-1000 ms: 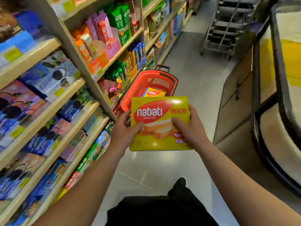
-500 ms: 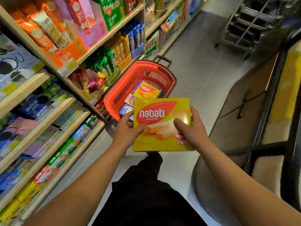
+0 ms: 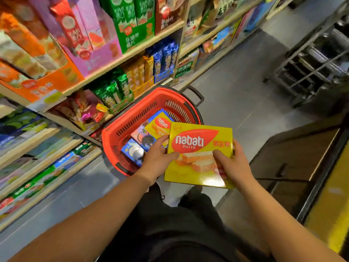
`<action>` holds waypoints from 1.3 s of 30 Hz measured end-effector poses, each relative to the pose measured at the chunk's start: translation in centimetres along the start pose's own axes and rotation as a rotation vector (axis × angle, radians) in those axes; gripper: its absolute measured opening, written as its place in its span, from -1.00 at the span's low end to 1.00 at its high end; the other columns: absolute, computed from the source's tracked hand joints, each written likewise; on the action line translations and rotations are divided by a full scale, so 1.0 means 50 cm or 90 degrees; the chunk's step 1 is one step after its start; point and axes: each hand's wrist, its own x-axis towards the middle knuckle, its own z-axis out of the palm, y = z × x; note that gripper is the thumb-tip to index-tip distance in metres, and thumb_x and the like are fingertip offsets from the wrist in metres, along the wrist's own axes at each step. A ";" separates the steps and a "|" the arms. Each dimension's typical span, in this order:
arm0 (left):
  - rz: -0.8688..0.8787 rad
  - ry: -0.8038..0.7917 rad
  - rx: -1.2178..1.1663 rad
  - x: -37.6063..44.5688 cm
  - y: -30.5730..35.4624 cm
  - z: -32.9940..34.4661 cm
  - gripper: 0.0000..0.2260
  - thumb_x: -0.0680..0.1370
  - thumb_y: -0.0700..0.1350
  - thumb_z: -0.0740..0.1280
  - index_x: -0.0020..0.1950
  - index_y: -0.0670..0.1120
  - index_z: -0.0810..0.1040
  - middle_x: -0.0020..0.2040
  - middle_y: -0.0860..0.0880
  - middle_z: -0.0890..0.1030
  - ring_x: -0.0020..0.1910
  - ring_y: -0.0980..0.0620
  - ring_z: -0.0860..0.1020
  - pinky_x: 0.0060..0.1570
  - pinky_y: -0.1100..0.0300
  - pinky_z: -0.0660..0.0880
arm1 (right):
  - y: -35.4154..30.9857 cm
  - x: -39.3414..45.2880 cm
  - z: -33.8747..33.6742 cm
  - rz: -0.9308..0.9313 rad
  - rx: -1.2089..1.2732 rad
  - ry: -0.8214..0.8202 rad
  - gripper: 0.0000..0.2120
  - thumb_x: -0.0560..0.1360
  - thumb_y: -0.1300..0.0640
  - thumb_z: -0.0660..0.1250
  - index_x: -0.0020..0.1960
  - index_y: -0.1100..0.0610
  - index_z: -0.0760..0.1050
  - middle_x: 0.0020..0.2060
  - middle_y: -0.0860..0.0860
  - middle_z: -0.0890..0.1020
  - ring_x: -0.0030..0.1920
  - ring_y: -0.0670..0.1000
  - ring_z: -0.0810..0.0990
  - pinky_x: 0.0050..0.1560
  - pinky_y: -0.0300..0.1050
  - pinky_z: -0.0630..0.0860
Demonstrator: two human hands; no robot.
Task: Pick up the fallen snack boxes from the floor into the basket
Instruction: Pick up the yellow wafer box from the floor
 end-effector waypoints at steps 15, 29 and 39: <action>-0.168 0.398 -0.139 0.253 0.007 0.077 -0.37 0.31 -0.10 0.44 0.38 0.08 0.41 -0.05 -0.09 0.69 -0.14 -0.05 0.68 -0.04 -0.14 0.60 | -0.122 0.505 0.075 -0.082 -0.146 -0.335 -0.38 0.41 0.01 0.48 0.41 -0.11 0.33 0.15 -0.10 0.61 0.12 -0.05 0.61 0.24 0.09 0.52; -0.266 0.499 -0.251 0.520 -0.296 0.032 -0.42 0.23 0.04 0.44 0.25 0.27 0.49 -0.03 0.01 0.70 -0.06 -0.02 0.67 0.02 -0.16 0.58 | 0.015 0.764 0.358 -0.143 -0.310 -0.477 -0.24 0.34 -0.11 0.41 0.48 -0.04 0.24 0.22 -0.10 0.59 0.17 -0.06 0.60 0.23 0.08 0.53; -0.167 0.428 -0.192 0.814 -0.477 -0.049 -0.40 0.28 -0.07 0.43 0.32 0.19 0.45 0.13 0.15 0.63 0.09 0.10 0.61 0.06 -0.07 0.57 | 0.122 1.018 0.577 -0.199 -0.389 -0.411 -0.21 0.36 -0.02 0.44 0.51 0.01 0.19 0.21 -0.06 0.58 0.12 -0.03 0.59 0.19 0.05 0.55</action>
